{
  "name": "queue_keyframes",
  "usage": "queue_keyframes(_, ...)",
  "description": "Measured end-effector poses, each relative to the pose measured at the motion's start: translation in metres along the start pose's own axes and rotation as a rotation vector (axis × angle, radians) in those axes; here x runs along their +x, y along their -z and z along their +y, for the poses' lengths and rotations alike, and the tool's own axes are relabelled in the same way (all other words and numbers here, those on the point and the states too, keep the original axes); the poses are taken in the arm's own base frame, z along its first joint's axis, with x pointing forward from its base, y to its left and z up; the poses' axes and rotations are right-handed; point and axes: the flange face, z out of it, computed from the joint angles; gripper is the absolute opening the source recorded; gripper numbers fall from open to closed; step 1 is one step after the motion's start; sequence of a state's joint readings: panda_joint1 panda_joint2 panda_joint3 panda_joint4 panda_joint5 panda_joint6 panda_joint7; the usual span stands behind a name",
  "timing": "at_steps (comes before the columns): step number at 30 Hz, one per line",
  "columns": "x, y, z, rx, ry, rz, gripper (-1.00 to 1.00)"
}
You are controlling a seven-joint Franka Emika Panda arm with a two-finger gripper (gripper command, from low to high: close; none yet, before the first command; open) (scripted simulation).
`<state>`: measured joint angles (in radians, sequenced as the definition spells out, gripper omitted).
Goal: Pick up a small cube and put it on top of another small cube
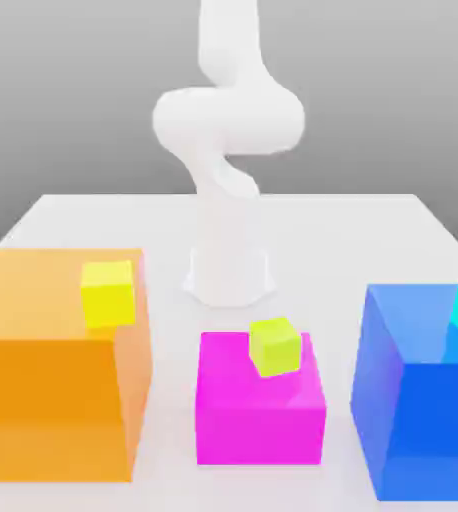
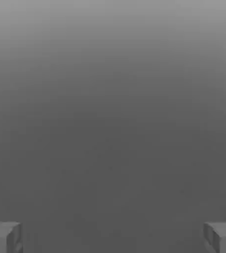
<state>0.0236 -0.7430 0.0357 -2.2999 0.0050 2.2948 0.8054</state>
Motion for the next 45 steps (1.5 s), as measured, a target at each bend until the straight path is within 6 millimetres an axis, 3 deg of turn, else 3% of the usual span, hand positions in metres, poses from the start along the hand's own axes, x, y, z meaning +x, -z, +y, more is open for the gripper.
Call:
queue_keyframes(3, -0.040, -0.051, -0.028, -0.043, 0.076, -0.090, 0.00)
queue_keyframes(6, -0.092, -0.099, -0.053, -0.087, 0.164, -0.174, 0.00)
queue_keyframes(13, -0.247, -0.183, -0.082, -0.191, 0.403, -0.334, 0.00)
queue_keyframes(17, -0.347, -0.213, -0.076, -0.250, 0.559, -0.402, 0.00)
queue_keyframes(20, -0.422, -0.227, -0.059, -0.292, 0.683, -0.442, 0.00)
queue_keyframes(22, -0.477, -0.231, -0.039, -0.313, 0.778, -0.472, 0.00)
queue_keyframes(24, -0.529, -0.237, -0.005, -0.333, 0.857, -0.523, 0.00)
queue_keyframes(26, -0.540, -0.250, 0.025, -0.347, 0.842, -0.581, 0.00)
queue_keyframes(31, -0.517, -0.275, 0.075, -0.324, 0.681, -0.674, 0.00)
queue_keyframes(37, -0.537, -0.318, 0.107, -0.316, 0.648, -0.683, 0.00)
queue_keyframes(38, -0.541, -0.323, 0.111, -0.317, 0.648, -0.682, -1.00)
queue_keyframes(45, -0.541, -0.324, 0.112, -0.316, 0.648, -0.682, -1.00)
